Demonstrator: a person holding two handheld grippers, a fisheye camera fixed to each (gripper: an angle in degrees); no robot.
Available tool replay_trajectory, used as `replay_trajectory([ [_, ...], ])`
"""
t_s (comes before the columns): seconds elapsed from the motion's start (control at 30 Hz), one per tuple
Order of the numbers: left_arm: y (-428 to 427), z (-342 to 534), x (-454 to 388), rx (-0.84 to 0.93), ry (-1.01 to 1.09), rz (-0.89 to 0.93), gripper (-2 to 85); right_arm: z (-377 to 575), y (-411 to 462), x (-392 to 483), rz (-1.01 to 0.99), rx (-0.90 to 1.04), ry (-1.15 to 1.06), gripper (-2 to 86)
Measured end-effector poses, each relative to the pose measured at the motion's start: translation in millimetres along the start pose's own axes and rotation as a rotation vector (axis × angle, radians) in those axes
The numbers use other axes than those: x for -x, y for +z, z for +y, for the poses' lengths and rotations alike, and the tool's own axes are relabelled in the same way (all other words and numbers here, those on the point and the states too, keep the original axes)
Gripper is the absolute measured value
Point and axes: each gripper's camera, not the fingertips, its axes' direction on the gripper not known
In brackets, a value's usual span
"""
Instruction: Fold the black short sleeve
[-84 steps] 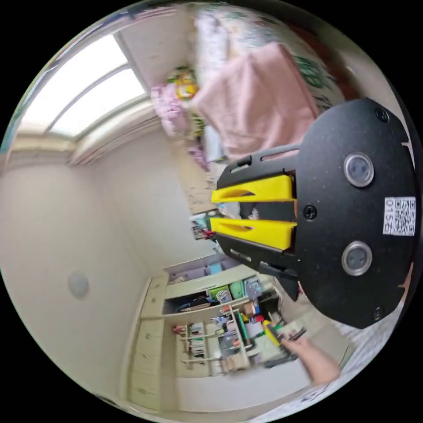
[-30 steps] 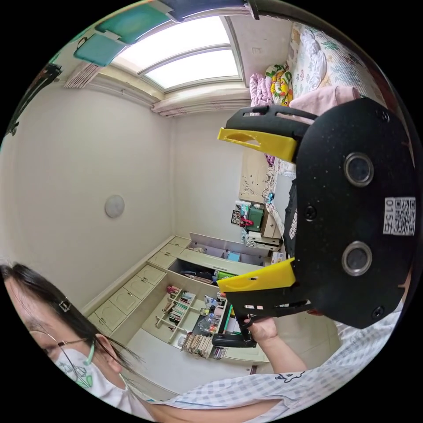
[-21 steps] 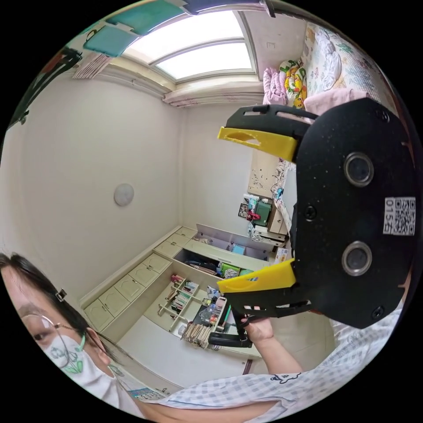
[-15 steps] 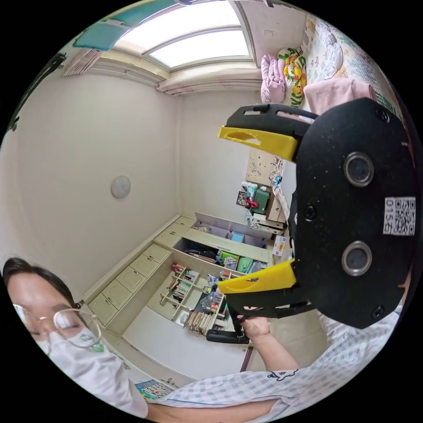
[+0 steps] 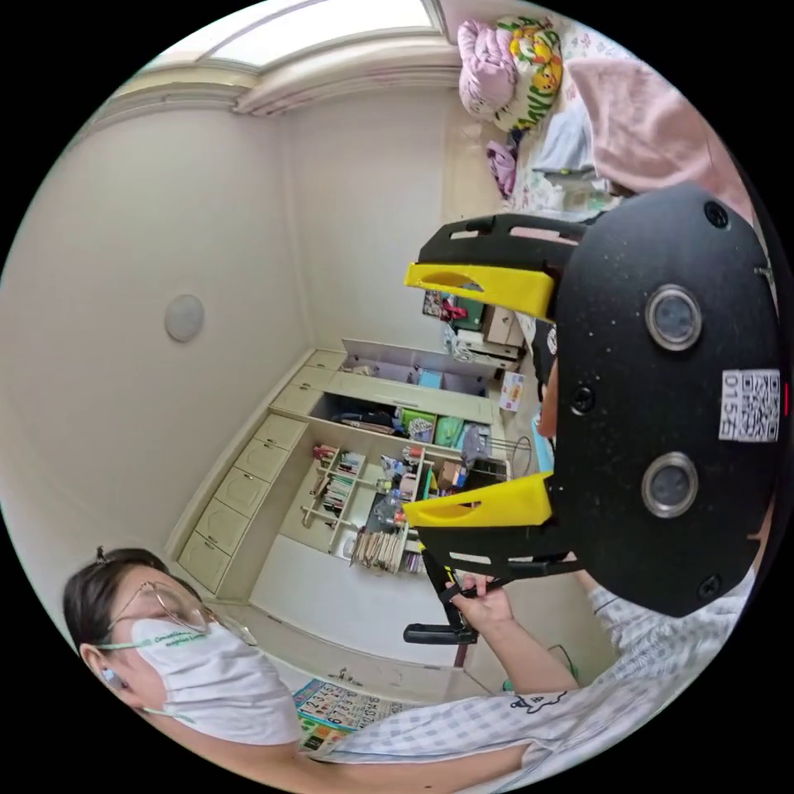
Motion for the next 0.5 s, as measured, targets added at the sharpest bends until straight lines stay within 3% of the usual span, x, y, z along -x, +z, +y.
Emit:
replay_trajectory([
  [0.27, 106.2, -7.4, 107.8, 0.219, -0.262, -0.168, 9.8, -6.3, 108.6, -37.9, -0.051, 0.27, 0.053, 4.3],
  [0.5, 274.1, 9.6, 234.9, 0.15, -0.937, -0.12, 0.1, -44.3, 244.8, -94.4, -0.209, 0.491, 0.162, -0.3],
])
